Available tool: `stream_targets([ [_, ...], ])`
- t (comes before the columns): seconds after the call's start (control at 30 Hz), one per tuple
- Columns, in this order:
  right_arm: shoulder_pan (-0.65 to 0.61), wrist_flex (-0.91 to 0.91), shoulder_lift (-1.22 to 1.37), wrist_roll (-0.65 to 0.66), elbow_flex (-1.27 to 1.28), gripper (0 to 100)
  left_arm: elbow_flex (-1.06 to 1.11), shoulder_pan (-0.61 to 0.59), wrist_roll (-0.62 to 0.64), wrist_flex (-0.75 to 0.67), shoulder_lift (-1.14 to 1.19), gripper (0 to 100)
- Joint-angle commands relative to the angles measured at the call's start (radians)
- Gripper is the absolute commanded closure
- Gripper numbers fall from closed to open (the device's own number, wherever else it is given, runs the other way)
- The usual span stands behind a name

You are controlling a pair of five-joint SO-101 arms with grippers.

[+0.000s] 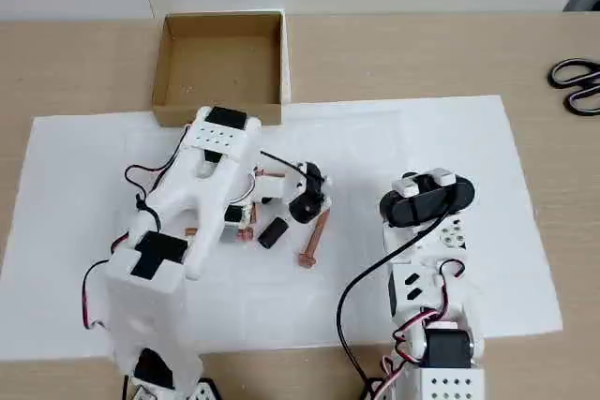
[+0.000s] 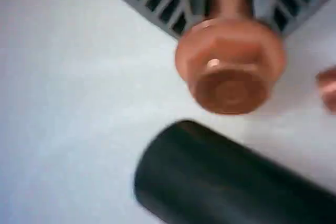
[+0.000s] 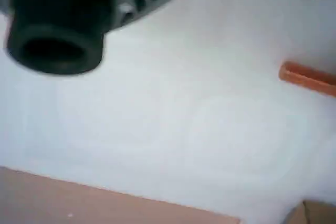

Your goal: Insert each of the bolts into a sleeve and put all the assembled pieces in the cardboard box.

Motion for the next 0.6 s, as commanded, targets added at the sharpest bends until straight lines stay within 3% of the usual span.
stream_targets([
  [0.0, 0.002, -0.021, -0.018, 0.006, 0.003, 99.4, 0.01, -0.018, 0.044, 0.029, -0.187, 99],
  [0.2, -0.027, 0.012, -0.018, 0.006, 0.006, 99.4, 0.189, -0.003, 0.163, 0.029, -0.551, 99],
  [0.4, -0.148, 0.128, -0.018, 0.008, 0.003, 99.2, 0.401, 0.0, 0.216, 0.025, -0.853, 99],
  [0.57, -0.183, 0.128, -0.018, 0.008, 0.003, 99.1, 0.49, -0.003, 0.382, 0.023, -1.01, 99],
])
